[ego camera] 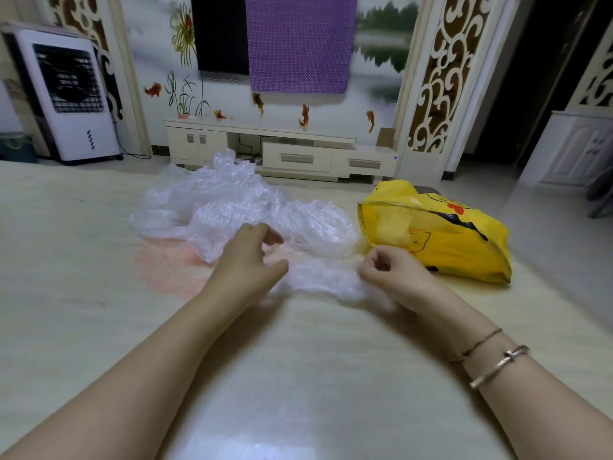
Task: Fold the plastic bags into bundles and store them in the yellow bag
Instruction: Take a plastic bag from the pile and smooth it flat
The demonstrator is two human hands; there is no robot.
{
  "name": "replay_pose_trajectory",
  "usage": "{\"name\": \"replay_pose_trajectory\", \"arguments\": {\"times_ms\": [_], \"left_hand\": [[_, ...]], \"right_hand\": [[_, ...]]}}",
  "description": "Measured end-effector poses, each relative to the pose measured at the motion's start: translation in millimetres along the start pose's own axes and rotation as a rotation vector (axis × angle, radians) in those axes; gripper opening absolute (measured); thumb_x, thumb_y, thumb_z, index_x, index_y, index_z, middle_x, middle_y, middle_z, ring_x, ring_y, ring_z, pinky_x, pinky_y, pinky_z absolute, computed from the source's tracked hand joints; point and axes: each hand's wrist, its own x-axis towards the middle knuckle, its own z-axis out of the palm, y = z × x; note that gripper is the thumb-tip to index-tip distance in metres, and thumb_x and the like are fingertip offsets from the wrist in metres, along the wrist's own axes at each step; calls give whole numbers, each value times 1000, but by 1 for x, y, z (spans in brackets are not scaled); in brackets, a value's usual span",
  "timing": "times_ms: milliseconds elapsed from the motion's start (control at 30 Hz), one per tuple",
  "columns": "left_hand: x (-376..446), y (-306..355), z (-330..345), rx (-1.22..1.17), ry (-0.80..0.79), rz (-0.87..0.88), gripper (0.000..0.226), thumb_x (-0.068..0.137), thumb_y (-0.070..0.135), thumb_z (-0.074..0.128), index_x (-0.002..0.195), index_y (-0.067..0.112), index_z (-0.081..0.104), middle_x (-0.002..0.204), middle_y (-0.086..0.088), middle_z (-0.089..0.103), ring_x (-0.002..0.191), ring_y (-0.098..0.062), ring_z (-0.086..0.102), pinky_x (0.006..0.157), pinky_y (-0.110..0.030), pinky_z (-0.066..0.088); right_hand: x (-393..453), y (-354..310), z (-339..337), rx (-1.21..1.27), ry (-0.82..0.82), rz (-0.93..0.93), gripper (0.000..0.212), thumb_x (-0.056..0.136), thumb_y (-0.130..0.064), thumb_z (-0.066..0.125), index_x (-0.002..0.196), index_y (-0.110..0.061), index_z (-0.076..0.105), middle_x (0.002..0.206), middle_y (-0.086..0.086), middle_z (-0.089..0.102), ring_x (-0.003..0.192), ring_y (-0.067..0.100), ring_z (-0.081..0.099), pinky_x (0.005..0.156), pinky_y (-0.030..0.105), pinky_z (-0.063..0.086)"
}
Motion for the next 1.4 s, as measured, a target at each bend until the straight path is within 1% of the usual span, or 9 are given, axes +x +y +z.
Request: {"name": "replay_pose_trajectory", "arguments": {"times_ms": [133,300,433,500,767,900,1033,1267,1400], "left_hand": [[-1,23,-7,-421,-51,40,22,89,42,63,107,30,63,108,20,64,99,7,58,81,-13,40],[-7,26,1,-380,-264,54,51,72,67,68,112,36,62,111,17,63,99,2,60,84,-18,48],[-8,22,3,-247,-265,123,13,84,37,71,88,29,62,74,19,56,58,2,46,56,-9,36],[-8,21,1,-230,-249,142,19,88,33,67,74,31,55,64,20,49,54,2,42,54,-11,32],[-10,9,1,129,-221,73,19,91,33,59,108,25,57,92,9,61,76,-3,52,65,-22,41],[-11,8,2,260,-192,57,17,91,33,56,105,24,56,84,8,56,81,-12,54,64,-29,40],[-12,11,4,302,-181,65,7,90,28,54,93,23,55,81,9,53,79,-13,52,60,-29,36],[-6,12,-4,23,-151,11,5,87,28,65,87,25,60,98,11,57,83,-7,57,65,-20,41],[-9,33,-12,-490,-276,-57,58,73,74,58,111,31,61,112,17,63,106,-2,60,91,-26,47]], "right_hand": [[-11,-19,-20,743,-228,130,20,90,-3,59,74,-12,50,66,3,56,57,14,53,48,24,52],[-15,-25,-24,795,-337,126,12,85,-1,62,84,-9,53,76,8,62,59,16,62,47,27,55],[-11,-18,-25,643,-341,149,19,80,-5,68,95,-7,57,78,11,64,56,15,61,50,25,55],[-10,-15,-26,604,-308,141,22,78,-7,70,97,-6,58,79,13,62,60,16,62,55,25,56],[-5,2,-14,-191,-24,-14,12,83,-19,69,91,-17,60,70,-1,59,59,9,50,55,25,41],[-3,7,-8,-453,55,37,23,83,-34,67,99,-24,55,91,-3,52,76,11,50,57,25,38],[1,14,-12,-569,39,120,18,79,-36,62,78,-19,57,94,3,50,94,22,46,67,31,35],[-9,-7,-23,-32,-139,86,11,85,-9,63,78,-10,56,73,6,54,64,14,49,51,21,41],[-19,-24,-34,566,-334,34,17,85,0,66,82,-12,54,67,0,52,58,9,51,50,17,46]]}}
